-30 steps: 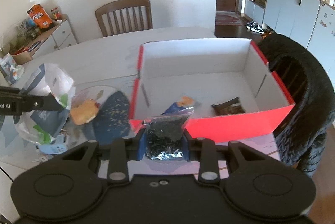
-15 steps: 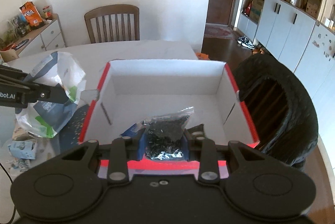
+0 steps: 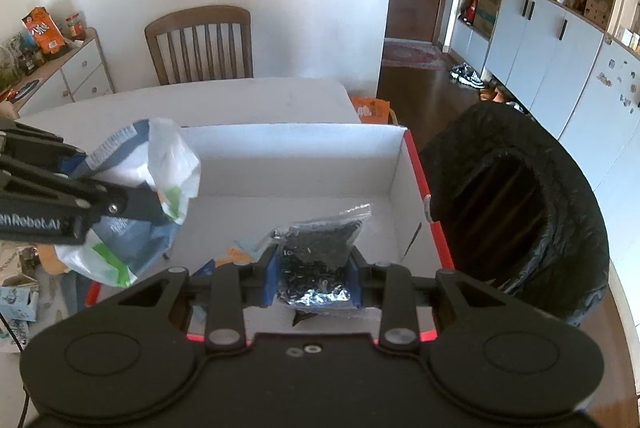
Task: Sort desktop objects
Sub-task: 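Carry the white-grey bag and black seaweed bag over the red box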
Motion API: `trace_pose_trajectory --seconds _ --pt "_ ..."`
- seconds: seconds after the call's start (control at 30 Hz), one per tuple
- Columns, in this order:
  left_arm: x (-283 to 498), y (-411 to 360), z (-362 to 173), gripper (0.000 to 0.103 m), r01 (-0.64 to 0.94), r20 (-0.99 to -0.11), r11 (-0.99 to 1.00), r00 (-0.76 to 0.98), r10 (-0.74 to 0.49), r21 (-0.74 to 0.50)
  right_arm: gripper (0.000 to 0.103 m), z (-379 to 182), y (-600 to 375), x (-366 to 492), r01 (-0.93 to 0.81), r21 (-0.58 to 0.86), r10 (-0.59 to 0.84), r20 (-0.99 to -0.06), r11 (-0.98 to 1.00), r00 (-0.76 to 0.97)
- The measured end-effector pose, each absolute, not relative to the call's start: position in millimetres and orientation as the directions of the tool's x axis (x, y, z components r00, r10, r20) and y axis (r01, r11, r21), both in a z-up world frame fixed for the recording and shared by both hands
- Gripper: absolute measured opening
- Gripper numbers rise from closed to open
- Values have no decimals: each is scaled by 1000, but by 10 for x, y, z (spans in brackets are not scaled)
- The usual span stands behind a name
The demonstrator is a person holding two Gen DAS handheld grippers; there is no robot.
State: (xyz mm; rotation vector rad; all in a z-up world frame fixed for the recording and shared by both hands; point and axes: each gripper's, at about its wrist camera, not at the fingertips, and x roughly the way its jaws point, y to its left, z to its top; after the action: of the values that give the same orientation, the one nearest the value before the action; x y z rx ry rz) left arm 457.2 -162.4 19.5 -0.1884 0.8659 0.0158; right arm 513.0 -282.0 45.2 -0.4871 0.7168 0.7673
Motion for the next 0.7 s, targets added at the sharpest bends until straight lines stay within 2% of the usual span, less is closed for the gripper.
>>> trace_pose_trajectory --seconds 0.47,0.7 --pt "5016 -1676 -254 35 -71 -823 993 567 -36 -93 32 159 -2577 5608 -795 -83 450 -787 601 422" --pt "5159 -1709 -443 35 -56 -862 996 505 -32 -70 33 -95 -2405 5828 -793 -85 397 -831 603 391"
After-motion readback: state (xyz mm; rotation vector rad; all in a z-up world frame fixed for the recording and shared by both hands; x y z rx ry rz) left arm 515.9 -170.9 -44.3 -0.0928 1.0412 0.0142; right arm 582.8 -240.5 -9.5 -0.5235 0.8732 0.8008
